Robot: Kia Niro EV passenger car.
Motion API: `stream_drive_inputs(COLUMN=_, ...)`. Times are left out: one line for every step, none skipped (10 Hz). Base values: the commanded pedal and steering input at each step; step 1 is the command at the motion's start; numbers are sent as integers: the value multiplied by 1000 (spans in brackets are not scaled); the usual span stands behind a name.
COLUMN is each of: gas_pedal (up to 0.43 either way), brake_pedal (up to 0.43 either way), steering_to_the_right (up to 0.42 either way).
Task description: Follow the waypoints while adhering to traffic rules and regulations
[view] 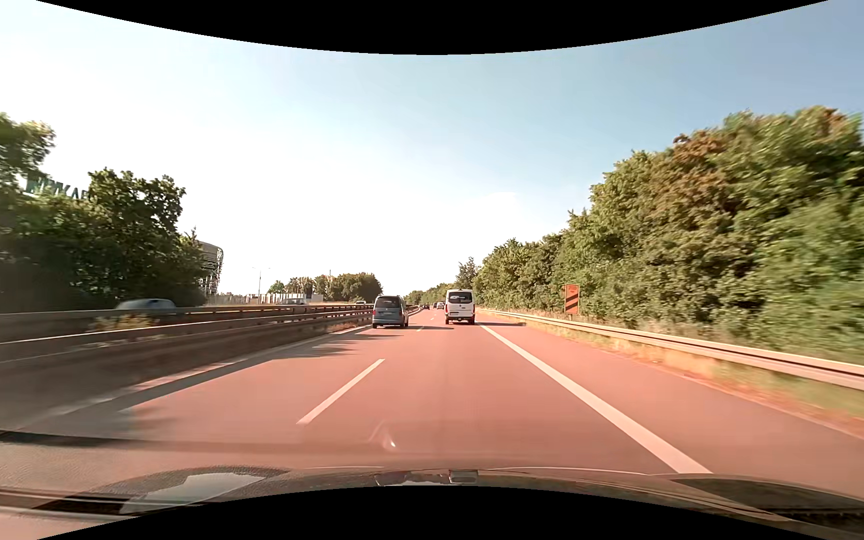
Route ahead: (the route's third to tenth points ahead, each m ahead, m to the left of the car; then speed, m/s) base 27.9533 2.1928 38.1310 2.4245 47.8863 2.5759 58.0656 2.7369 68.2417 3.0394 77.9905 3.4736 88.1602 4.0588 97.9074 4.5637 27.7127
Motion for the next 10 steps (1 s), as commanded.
stream_drive_inputs(gas_pedal=311, brake_pedal=6, steering_to_the_right=-4)
stream_drive_inputs(gas_pedal=311, brake_pedal=6, steering_to_the_right=-3)
stream_drive_inputs(gas_pedal=319, brake_pedal=6, steering_to_the_right=-4)
stream_drive_inputs(gas_pedal=331, brake_pedal=6, steering_to_the_right=-4)
stream_drive_inputs(gas_pedal=331, brake_pedal=6, steering_to_the_right=-3)
stream_drive_inputs(gas_pedal=339, brake_pedal=6, steering_to_the_right=-4)
stream_drive_inputs(gas_pedal=350, brake_pedal=6, steering_to_the_right=-4)
stream_drive_inputs(gas_pedal=358, brake_pedal=6, steering_to_the_right=-3)
stream_drive_inputs(gas_pedal=358, brake_pedal=6, steering_to_the_right=-4)
stream_drive_inputs(gas_pedal=358, brake_pedal=6, steering_to_the_right=-3)
